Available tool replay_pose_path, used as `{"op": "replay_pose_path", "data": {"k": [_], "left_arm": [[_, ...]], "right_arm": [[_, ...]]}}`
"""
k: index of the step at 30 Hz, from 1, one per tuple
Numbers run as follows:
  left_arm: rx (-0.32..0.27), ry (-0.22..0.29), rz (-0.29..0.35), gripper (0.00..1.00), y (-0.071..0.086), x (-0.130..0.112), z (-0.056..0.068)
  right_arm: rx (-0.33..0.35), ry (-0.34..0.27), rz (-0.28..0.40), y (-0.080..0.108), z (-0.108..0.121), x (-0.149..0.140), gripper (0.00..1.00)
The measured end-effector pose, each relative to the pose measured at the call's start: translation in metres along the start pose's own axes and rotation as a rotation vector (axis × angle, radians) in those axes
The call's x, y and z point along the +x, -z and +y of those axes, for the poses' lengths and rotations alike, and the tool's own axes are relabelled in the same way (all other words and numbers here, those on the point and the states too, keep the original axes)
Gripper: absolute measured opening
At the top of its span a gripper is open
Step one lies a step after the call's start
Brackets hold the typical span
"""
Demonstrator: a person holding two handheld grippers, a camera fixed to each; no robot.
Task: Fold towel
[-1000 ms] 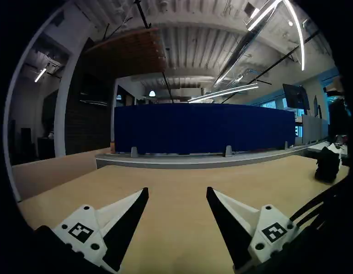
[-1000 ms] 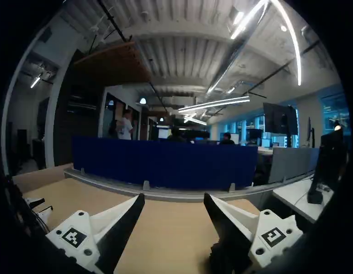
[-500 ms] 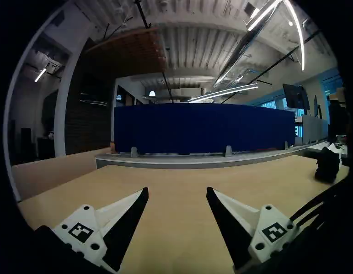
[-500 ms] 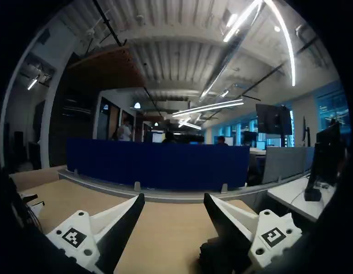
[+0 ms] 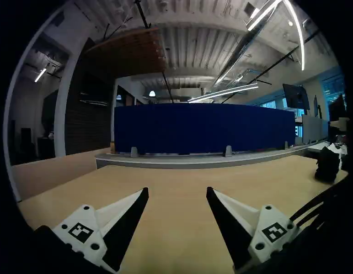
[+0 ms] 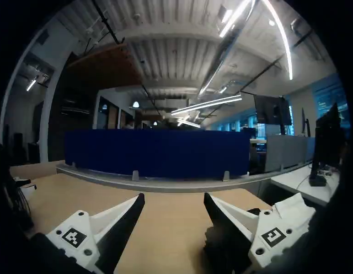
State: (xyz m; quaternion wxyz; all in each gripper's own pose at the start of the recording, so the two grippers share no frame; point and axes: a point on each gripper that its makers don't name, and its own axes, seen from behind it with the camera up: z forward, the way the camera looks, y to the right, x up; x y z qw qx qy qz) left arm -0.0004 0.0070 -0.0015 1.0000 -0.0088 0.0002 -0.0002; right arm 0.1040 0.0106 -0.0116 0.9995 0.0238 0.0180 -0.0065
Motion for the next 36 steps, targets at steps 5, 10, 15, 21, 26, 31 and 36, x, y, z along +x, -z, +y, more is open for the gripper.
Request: {"op": "replay_pose_path", "data": {"k": [5,10,15,21,26,31,36], "left_arm": [[0.0,0.0,0.0,0.94,0.0,0.0,0.0],[0.0,0.0,0.0,0.94,0.0,0.0,0.0],[0.0,0.0,0.0,0.94,0.0,0.0,0.0],[0.0,0.0,0.0,0.94,0.0,0.0,0.0],[0.0,0.0,0.0,0.94,0.0,0.0,0.0],[0.0,0.0,0.0,0.94,0.0,0.0,0.0],[0.0,0.0,0.0,0.94,0.0,0.001,0.0]], "right_arm": [[0.002,-0.005,-0.009,-0.004,-0.003,-0.029,1.0],[0.012,-0.014,-0.014,-0.009,-0.008,-0.053,1.0],[-0.002,-0.055,-0.026,-0.014,-0.006,-0.073,1.0],[-0.001,-0.122,-0.026,-0.019,-0.003,-0.085,1.0],[-0.043,-0.151,-0.044,-0.022,0.012,-0.101,1.0],[-0.056,-0.15,-0.034,-0.021,0.014,-0.1,1.0],[-0.034,-0.141,-0.018,-0.016,0.005,-0.097,0.99]]}}
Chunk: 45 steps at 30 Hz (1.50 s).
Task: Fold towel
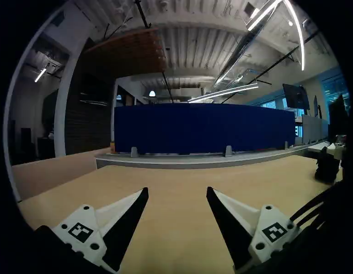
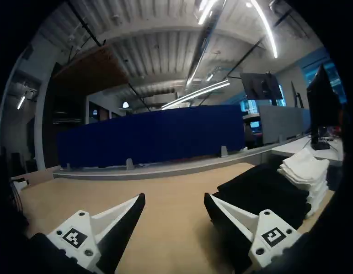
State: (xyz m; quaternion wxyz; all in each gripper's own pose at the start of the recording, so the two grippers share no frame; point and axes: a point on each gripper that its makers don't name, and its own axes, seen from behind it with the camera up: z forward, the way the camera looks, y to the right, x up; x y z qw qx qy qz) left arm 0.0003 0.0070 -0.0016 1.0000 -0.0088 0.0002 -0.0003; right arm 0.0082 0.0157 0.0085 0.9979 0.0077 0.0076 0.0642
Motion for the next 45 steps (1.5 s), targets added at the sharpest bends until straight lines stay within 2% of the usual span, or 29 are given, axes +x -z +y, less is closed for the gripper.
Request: {"op": "replay_pose_path", "data": {"k": [5,15,33,45], "left_arm": [[0.0,0.0,0.0,0.94,0.0,0.0,0.0],[0.0,0.0,0.0,0.94,0.0,0.0,0.0],[0.0,0.0,0.0,0.94,0.0,0.0,0.0],[0.0,0.0,0.0,0.94,0.0,-0.001,0.0]], "right_arm": [[0.023,0.016,0.021,0.006,-0.01,0.003,1.0],[0.035,0.051,0.0,0.01,-0.018,-0.002,1.0],[0.033,0.117,-0.003,0.006,-0.023,-0.01,1.0],[0.019,0.122,-0.004,0.004,-0.02,-0.011,1.0]]}}
